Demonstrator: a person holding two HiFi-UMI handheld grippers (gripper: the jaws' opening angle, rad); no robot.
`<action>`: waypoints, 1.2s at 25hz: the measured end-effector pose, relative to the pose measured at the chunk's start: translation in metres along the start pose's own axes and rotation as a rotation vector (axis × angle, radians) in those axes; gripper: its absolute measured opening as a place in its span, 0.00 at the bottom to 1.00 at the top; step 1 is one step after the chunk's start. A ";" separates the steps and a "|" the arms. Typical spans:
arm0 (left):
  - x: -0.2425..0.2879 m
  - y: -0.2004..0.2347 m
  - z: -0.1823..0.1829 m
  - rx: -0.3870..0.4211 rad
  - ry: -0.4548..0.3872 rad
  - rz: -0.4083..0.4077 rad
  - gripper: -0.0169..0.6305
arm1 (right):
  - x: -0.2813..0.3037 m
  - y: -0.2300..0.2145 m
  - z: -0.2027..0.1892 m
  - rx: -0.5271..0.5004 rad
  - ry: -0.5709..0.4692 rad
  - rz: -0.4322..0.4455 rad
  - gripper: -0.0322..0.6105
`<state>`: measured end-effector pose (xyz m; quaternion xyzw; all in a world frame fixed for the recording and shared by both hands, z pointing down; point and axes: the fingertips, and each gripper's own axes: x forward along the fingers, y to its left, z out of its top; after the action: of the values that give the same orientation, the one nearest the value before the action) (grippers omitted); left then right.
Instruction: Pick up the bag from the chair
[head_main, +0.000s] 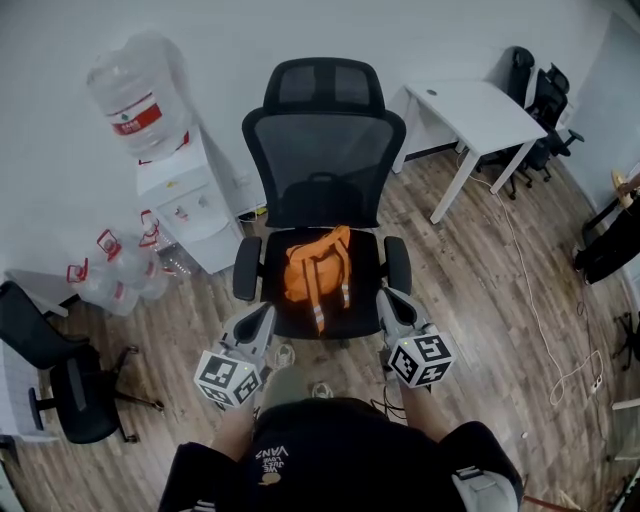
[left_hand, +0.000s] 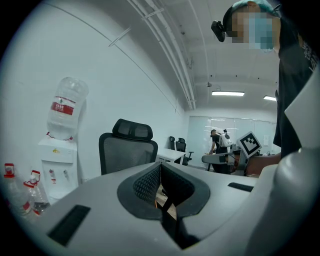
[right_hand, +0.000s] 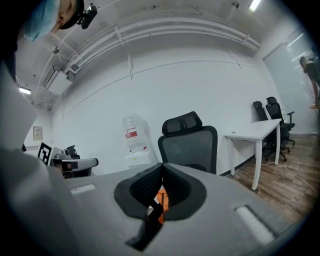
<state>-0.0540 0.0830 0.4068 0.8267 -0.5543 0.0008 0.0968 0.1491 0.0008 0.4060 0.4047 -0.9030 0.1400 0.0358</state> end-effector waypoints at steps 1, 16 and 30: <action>0.003 0.002 0.000 -0.001 0.002 -0.004 0.04 | 0.002 -0.001 0.000 0.003 -0.002 0.000 0.05; 0.045 0.047 0.003 -0.019 0.040 -0.080 0.04 | 0.053 -0.007 0.002 0.027 0.013 -0.050 0.05; 0.096 0.104 0.003 -0.025 0.091 -0.154 0.04 | 0.117 -0.014 -0.001 0.064 0.018 -0.108 0.05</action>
<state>-0.1128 -0.0431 0.4310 0.8647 -0.4841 0.0240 0.1317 0.0808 -0.0920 0.4306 0.4524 -0.8745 0.1703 0.0387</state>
